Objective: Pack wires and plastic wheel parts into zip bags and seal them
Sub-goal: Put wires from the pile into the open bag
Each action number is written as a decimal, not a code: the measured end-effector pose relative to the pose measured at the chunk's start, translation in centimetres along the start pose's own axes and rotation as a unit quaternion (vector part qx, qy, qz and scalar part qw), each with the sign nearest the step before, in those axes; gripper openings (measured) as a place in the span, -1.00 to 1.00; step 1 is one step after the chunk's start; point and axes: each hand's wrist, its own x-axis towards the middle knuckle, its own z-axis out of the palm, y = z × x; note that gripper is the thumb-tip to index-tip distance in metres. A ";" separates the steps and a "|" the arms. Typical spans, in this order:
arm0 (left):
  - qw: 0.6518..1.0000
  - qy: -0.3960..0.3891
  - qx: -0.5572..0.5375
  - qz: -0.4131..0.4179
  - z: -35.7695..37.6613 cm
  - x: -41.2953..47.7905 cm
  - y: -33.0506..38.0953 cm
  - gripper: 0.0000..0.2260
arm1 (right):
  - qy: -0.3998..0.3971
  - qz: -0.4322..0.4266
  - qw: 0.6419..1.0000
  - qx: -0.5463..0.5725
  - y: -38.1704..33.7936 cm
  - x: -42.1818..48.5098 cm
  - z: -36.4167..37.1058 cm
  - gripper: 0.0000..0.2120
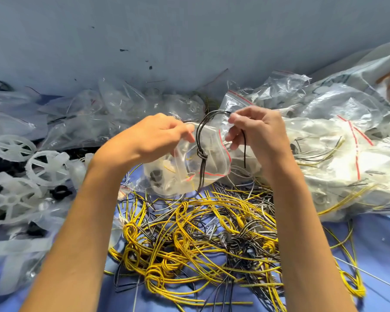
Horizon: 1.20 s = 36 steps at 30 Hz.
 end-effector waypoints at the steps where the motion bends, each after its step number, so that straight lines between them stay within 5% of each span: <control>1: 1.000 -0.006 0.002 -0.004 0.2 0.1 -0.1 -0.77 | 0.013 0.006 1.000 0.025 -0.2 0.0 0.1 -0.83; 9: 0.999 -0.012 0.010 0.037 -0.3 -0.3 -1.1 -0.92 | 0.024 0.044 0.988 0.148 -1.5 -0.2 0.6 -0.85; 15: 0.979 -0.160 0.109 0.059 -2.7 -2.0 -2.4 -0.58 | -0.039 0.097 0.974 0.200 -1.2 -0.1 0.9 -0.85; 21: 0.980 -0.160 0.122 0.011 -3.3 -2.4 -3.1 -0.41 | -0.083 0.136 0.954 0.254 -1.0 -0.4 1.7 -0.77; 26: 0.987 -0.120 0.099 0.035 -2.3 -1.9 -2.3 -0.41 | -0.134 0.090 0.975 0.155 -1.0 -1.2 2.2 -0.54; 30: 0.990 -0.039 0.101 0.088 -1.4 -1.6 -1.0 -0.48 | -0.248 0.068 0.963 0.083 -1.2 -1.6 2.9 -0.62; 32: 0.991 -0.013 0.080 0.103 -1.2 -1.6 -0.5 -0.53 | -0.270 0.064 0.954 -0.111 -0.7 -1.8 3.8 -0.75; 34: 0.994 -0.008 0.058 0.092 -1.0 -1.6 -0.1 -0.52 | -0.264 0.034 0.898 -0.351 0.7 -1.9 4.8 -0.87; 36: 0.993 -0.018 0.050 0.102 -0.6 -1.7 0.4 -0.53 | -0.249 0.022 0.848 -0.467 1.7 -2.2 5.5 -0.94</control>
